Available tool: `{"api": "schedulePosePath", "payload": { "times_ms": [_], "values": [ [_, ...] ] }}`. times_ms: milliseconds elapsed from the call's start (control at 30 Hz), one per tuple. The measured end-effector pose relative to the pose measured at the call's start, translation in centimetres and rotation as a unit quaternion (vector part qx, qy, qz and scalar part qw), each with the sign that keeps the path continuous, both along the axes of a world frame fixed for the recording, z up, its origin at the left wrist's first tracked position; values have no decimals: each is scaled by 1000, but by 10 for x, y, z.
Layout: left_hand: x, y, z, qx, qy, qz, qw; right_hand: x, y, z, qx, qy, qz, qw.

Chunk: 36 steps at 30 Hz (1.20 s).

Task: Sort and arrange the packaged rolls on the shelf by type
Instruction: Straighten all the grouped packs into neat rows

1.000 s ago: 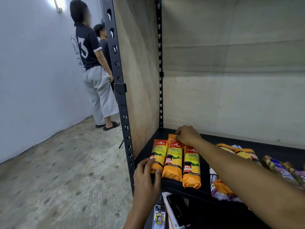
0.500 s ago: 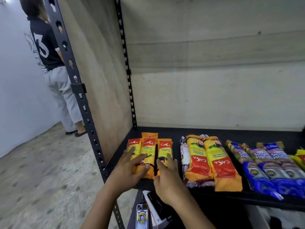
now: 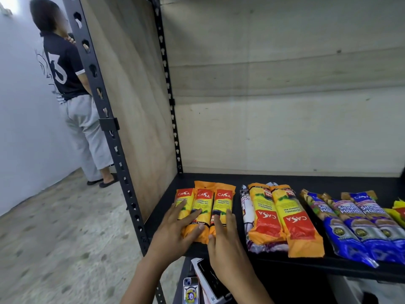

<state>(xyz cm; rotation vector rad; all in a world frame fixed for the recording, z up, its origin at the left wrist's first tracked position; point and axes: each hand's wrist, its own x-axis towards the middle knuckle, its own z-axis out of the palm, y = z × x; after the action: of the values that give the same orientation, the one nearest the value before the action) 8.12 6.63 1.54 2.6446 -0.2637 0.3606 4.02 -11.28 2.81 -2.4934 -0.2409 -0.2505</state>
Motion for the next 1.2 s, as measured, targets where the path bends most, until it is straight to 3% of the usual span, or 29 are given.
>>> {"api": "schedulePosePath", "payload": {
  "times_ms": [800, 1033, 1200],
  "values": [
    [-5, -9, 2, -11, -15, 26, 1000, 0, -6, -7, 52, -30, 32, 998],
    [-11, -24, 9, -69, -168, 31, 983, -22, -26, 33, 90, -80, 52, 991],
    [-9, -61, 23, -86, -183, -16, 979, -30, -79, 66, 94, -161, 26, 982]
  ]
}}
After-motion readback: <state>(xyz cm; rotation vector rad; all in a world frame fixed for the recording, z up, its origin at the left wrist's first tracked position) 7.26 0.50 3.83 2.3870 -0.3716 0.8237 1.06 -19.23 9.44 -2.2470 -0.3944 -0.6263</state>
